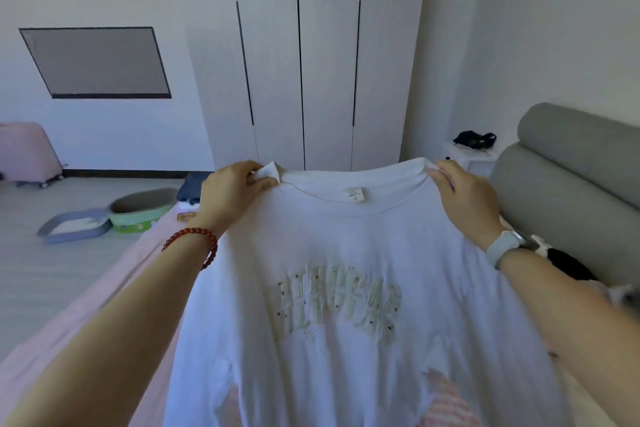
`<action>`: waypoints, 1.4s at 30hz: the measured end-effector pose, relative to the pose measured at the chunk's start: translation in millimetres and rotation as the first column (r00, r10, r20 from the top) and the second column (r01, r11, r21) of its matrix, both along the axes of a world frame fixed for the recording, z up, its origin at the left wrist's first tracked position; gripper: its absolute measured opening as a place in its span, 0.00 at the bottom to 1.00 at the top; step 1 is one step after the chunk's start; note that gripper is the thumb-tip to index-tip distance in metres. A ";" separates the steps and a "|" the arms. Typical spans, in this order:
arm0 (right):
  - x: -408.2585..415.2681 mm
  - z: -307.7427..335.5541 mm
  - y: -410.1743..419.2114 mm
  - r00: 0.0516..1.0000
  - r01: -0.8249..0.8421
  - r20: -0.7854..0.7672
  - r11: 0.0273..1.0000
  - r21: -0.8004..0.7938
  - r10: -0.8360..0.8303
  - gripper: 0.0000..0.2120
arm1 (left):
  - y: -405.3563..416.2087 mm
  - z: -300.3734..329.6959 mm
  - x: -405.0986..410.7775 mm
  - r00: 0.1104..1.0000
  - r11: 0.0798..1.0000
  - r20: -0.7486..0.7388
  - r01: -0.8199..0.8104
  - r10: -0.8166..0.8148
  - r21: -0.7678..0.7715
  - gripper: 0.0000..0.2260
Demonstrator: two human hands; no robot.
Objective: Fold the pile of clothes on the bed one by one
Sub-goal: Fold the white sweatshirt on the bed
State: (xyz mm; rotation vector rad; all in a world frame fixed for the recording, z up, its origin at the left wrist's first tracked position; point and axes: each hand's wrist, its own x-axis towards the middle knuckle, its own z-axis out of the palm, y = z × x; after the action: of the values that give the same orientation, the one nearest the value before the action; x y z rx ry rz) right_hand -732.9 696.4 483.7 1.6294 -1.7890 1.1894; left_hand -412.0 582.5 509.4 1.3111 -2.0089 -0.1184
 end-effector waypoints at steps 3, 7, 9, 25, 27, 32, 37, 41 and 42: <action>-9.6 -44.0 -56.6 0.998 -0.021 0.057 0.984 0.177 0.011 0.21 | -44.7 -43.3 -10.7 0.995 0.991 0.079 -0.075 0.066 0.115 0.15; -25.8 -113.0 -143.6 0.988 -0.057 0.152 0.916 0.398 -0.005 0.15 | -114.6 -109.2 -29.4 0.983 0.965 0.147 -0.144 0.114 0.218 0.15; -32.8 -151.1 -190.4 0.984 -0.070 0.179 0.876 0.477 -0.019 0.14 | -156.2 -146.7 -40.5 0.978 0.945 0.162 -0.171 0.129 0.280 0.14; 14.8 -417.3 -172.4 0.797 -0.338 0.590 0.710 0.618 -0.134 0.16 | -89.9 -454.4 -50.6 0.892 0.664 -0.036 -0.307 0.450 0.682 0.18; 30.4 -430.4 -118.8 0.784 -0.310 0.598 0.729 0.610 -0.168 0.15 | -29.5 -476.3 -42.5 0.879 0.665 -0.015 -0.349 0.476 0.661 0.18; 37.6 -464.0 16.5 0.716 -0.070 0.530 0.709 0.702 -0.454 0.17 | 101.5 -499.3 -26.6 0.773 0.435 0.211 -0.534 0.598 0.725 0.31; 35.7 -461.7 85.3 0.324 -0.245 0.702 0.660 0.710 -0.634 0.09 | 151.7 -497.6 -2.0 0.747 0.227 0.290 -0.505 0.598 0.833 0.27; 39.6 -452.7 73.6 0.357 -0.267 0.762 0.723 0.637 -0.540 0.09 | 148.5 -486.9 9.5 0.788 0.406 0.044 -0.364 0.615 0.838 0.17; 40.7 -448.5 68.7 0.378 -0.256 0.778 0.751 0.608 -0.501 0.08 | 145.6 -480.6 9.6 0.778 0.427 -0.012 -0.331 0.628 0.841 0.17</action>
State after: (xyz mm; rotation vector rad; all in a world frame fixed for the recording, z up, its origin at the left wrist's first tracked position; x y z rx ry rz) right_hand -692.2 765.1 35.3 0.9597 -3.3438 1.7013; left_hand -402.3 728.1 28.9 2.2289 -1.1628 -1.0227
